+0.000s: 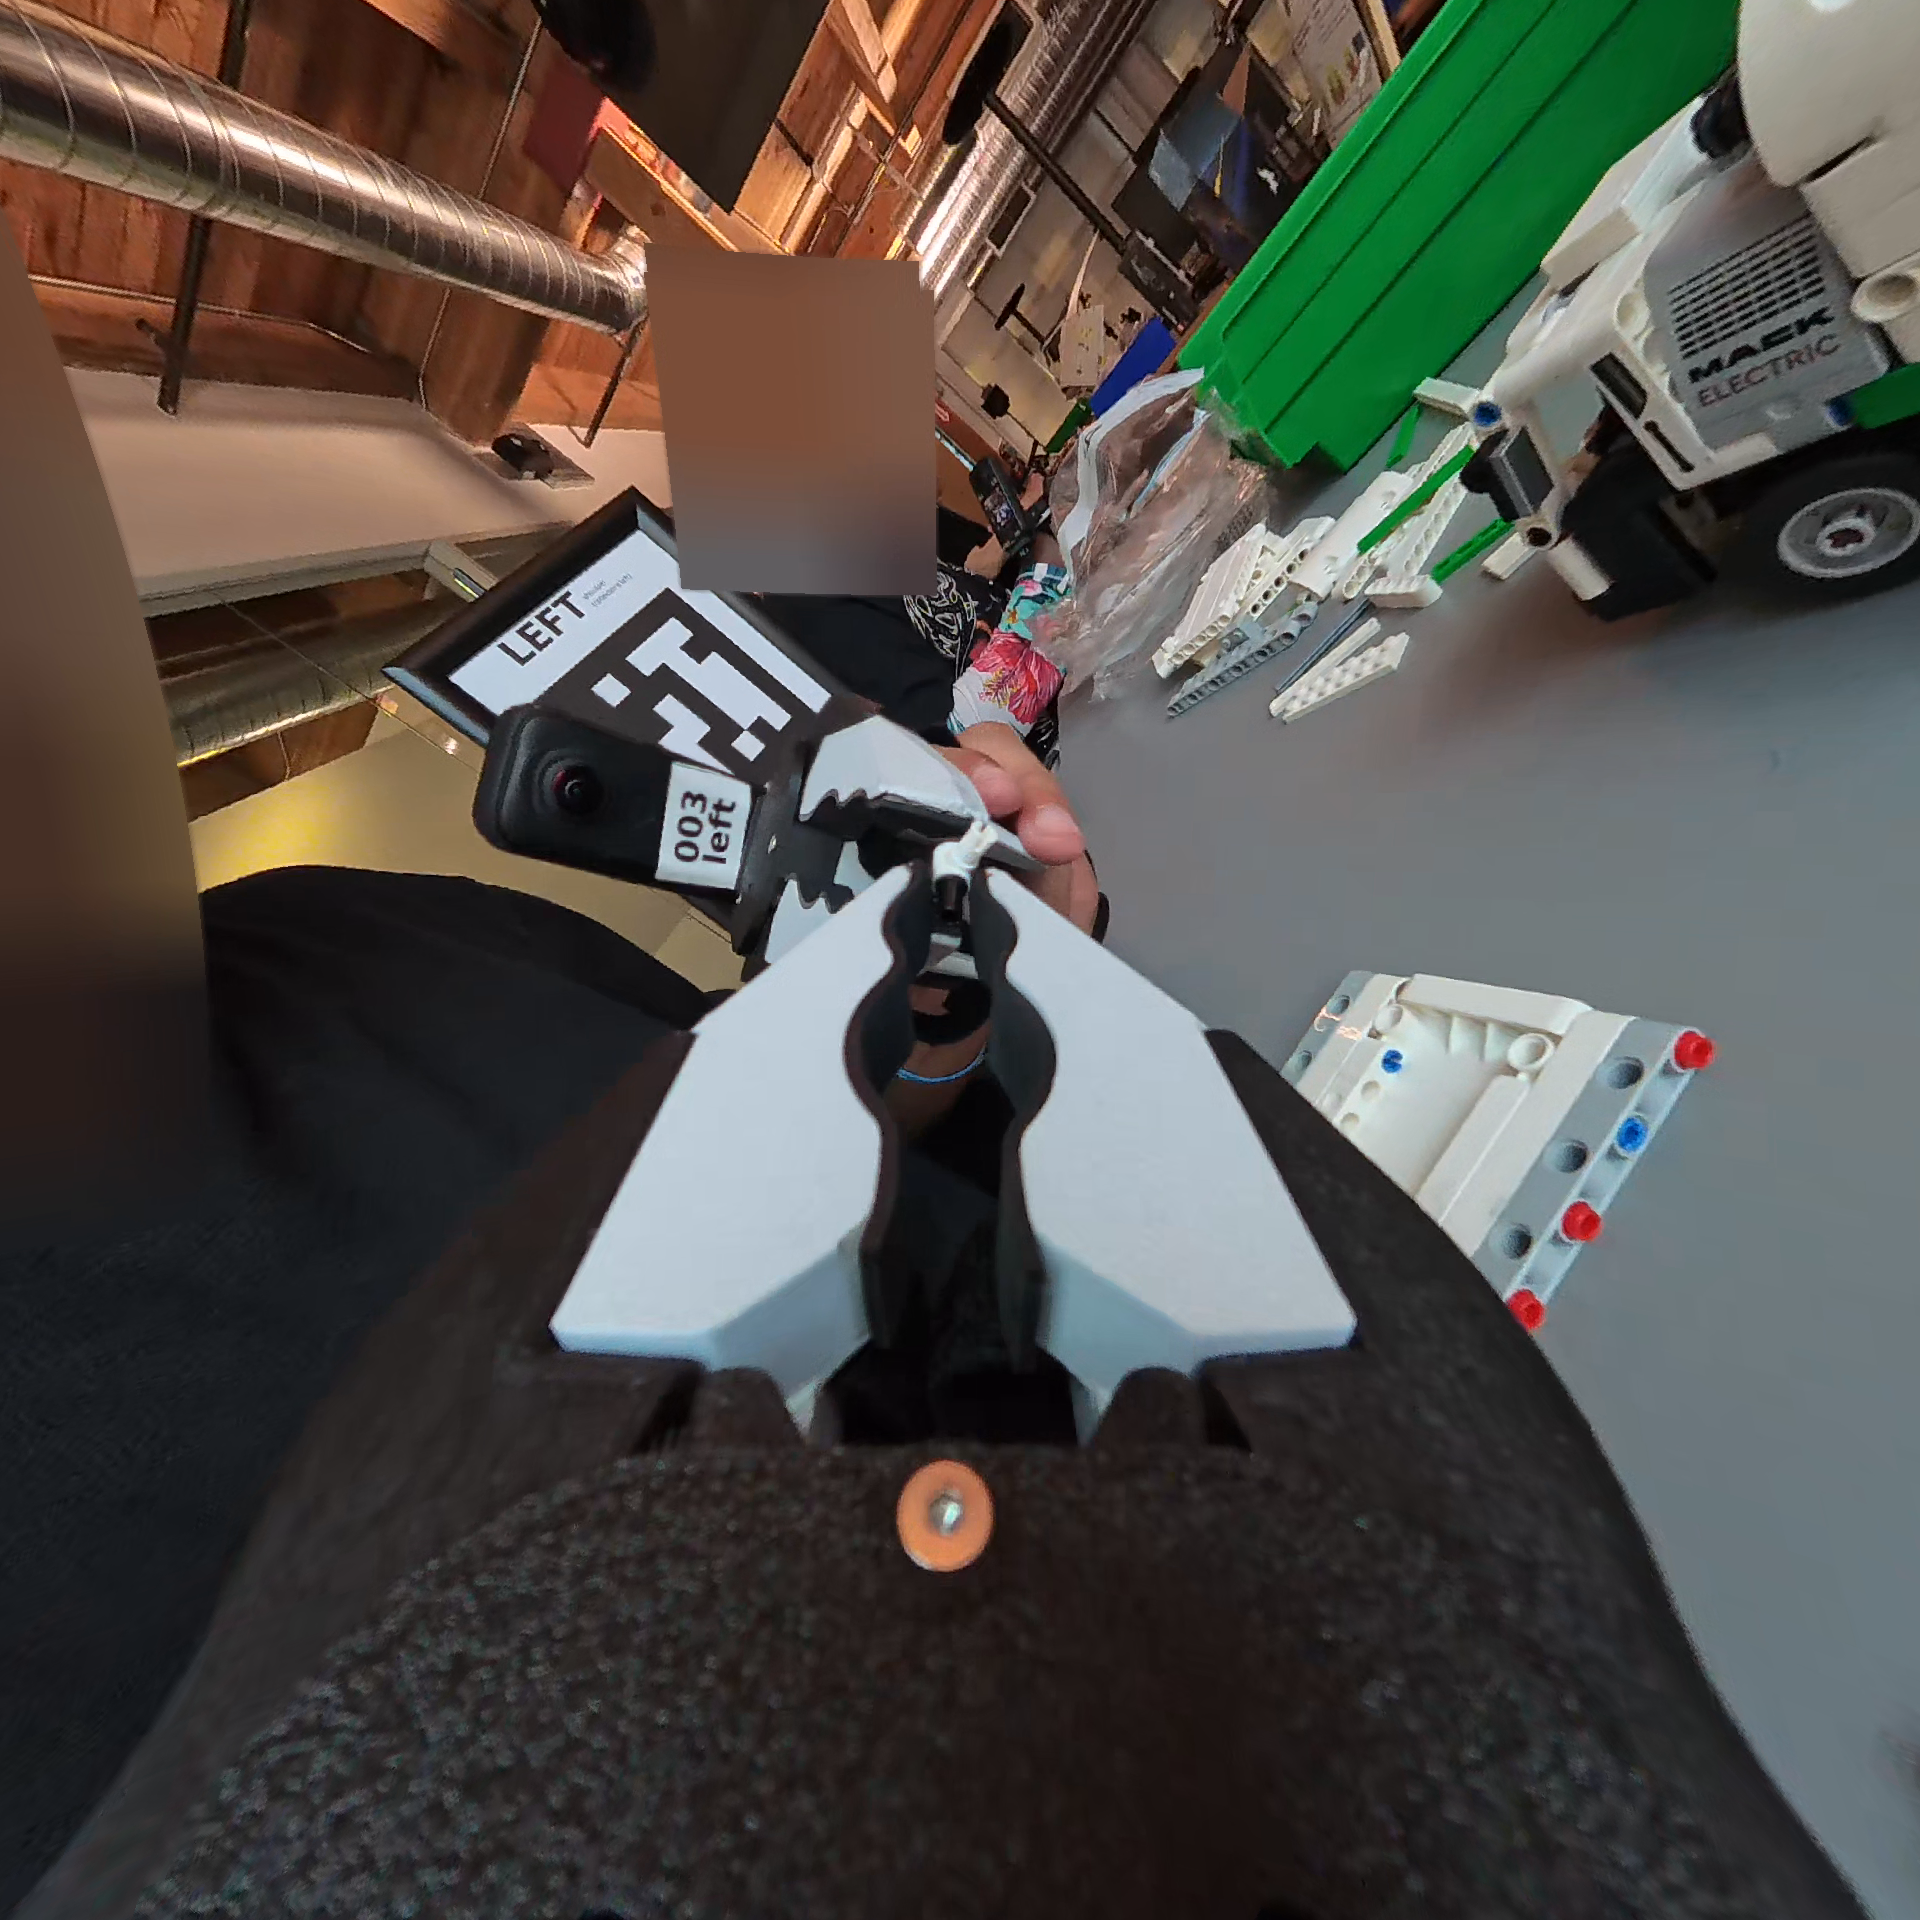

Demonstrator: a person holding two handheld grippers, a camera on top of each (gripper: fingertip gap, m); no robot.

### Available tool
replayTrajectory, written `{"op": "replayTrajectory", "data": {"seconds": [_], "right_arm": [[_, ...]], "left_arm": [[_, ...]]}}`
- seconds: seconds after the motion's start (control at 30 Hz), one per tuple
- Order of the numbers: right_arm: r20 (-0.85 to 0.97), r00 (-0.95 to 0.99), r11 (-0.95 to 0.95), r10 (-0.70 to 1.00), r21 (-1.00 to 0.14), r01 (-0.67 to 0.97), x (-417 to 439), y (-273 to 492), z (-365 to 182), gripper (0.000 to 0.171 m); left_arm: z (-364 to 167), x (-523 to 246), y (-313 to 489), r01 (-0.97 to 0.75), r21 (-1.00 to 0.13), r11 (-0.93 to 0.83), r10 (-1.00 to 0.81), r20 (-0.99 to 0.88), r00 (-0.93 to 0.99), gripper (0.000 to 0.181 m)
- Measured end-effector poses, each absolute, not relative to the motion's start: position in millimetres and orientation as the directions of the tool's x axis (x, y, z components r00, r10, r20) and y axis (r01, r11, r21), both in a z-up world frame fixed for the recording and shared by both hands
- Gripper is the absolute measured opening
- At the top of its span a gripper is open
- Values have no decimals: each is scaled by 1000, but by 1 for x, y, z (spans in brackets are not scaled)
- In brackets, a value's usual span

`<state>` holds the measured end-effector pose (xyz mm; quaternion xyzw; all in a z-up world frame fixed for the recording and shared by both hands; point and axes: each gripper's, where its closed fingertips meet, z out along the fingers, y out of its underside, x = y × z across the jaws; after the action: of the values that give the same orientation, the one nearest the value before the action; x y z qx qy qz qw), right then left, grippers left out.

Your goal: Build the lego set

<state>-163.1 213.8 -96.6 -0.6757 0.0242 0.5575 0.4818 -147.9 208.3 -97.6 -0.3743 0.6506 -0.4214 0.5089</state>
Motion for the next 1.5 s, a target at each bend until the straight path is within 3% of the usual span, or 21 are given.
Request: {"op": "replayTrajectory", "data": {"seconds": [0.2,0.4,0.5,0.57,0.67,0.9,1.1,1.23,1.37,1.5], "right_arm": [[-762,395,-566,513,-646,-512,-161,209,-103,8],[-637,563,-532,527,-763,-366,-157,209,-116,8],[-318,783,-380,535,-918,-114,-144,214,-121,9],[-8,829,-268,559,-948,171,-143,210,-124,9],[348,745,-141,570,-851,505,-144,211,-126,11],[584,525,18,620,-679,734,-149,219,-129,14],[633,448,52,631,-611,790,-153,227,-141,5],[585,472,47,660,-659,751,-152,228,-141,3],[442,498,-14,746,-737,675,-148,229,-149,3],[303,474,-53,827,-797,602,-151,230,-156,3]], "left_arm": [[-106,-150,209,-99,-938,332,-918,-297,-264,9],[-115,-148,216,-197,-967,161,-955,-103,-277,8],[-125,-149,215,-277,-960,28,-958,54,-283,8],[-130,-150,214,-326,-944,-51,-947,149,-284,8],[-132,-152,208,-379,-911,-162,-908,288,-303,8],[-139,-150,224,-435,-850,-297,-869,429,-245,8],[-142,-149,220,-467,-832,-299,-848,456,-269,8],[-142,-151,220,-468,-845,-259,-856,425,-295,7],[-149,-152,225,-437,-900,8,-940,143,-311,13],[-159,-149,228,-403,-870,284,-931,-149,-335,9]]}}
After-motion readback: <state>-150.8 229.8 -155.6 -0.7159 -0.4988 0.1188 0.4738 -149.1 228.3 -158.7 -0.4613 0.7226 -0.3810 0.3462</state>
